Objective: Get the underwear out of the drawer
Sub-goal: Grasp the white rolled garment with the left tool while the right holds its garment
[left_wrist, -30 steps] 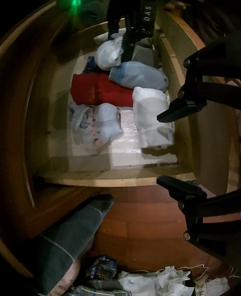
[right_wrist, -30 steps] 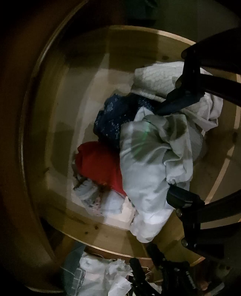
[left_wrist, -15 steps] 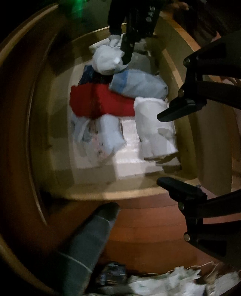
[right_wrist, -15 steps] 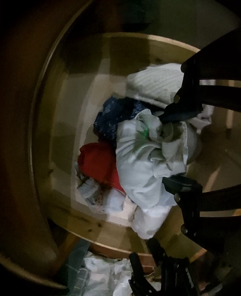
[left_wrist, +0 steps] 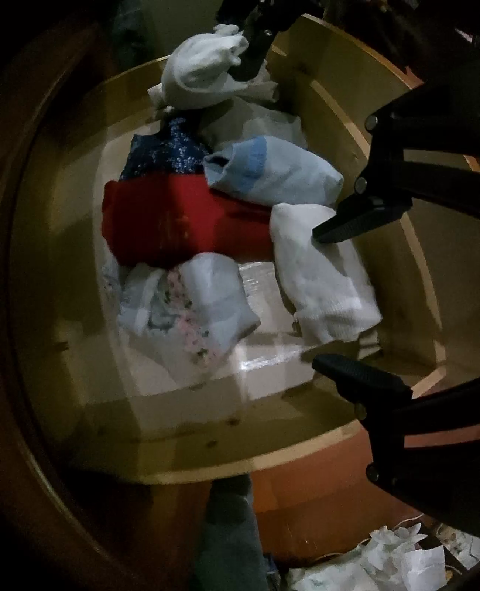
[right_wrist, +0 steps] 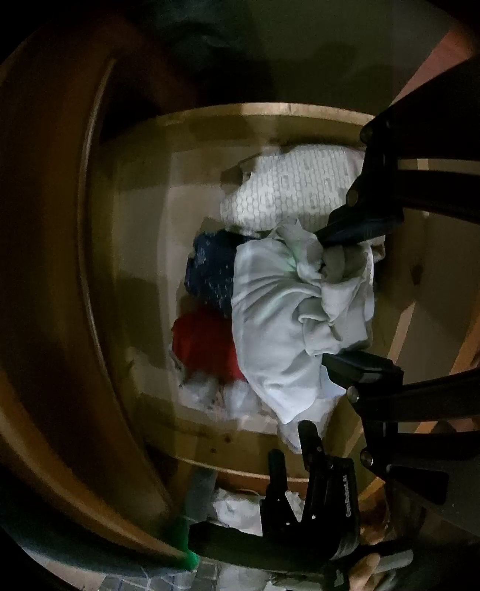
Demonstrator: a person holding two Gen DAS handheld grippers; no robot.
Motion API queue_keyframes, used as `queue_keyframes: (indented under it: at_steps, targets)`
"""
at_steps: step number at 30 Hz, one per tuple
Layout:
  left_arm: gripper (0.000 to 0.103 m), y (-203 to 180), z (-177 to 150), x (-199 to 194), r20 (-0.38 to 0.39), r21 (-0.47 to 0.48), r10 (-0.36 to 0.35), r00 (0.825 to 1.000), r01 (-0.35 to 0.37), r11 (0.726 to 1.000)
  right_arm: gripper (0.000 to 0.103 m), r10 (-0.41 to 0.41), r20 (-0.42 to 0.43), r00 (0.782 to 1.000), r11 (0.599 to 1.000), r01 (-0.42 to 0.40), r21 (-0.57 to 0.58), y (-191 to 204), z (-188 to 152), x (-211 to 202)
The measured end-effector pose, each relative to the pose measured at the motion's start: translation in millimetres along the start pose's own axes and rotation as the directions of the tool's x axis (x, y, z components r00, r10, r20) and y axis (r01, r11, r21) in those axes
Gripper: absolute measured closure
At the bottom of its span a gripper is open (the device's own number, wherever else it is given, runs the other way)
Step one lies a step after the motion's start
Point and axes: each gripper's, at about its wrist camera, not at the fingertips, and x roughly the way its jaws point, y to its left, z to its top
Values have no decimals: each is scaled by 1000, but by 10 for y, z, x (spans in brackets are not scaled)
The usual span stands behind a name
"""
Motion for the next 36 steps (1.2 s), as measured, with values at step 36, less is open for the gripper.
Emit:
queue_keyframes:
  at_steps: [36]
  targets:
    - [56,22,30,271,-123,-29,-77,989,74,997,54,-4,-11,1000,1000,4,-16,28,18,71]
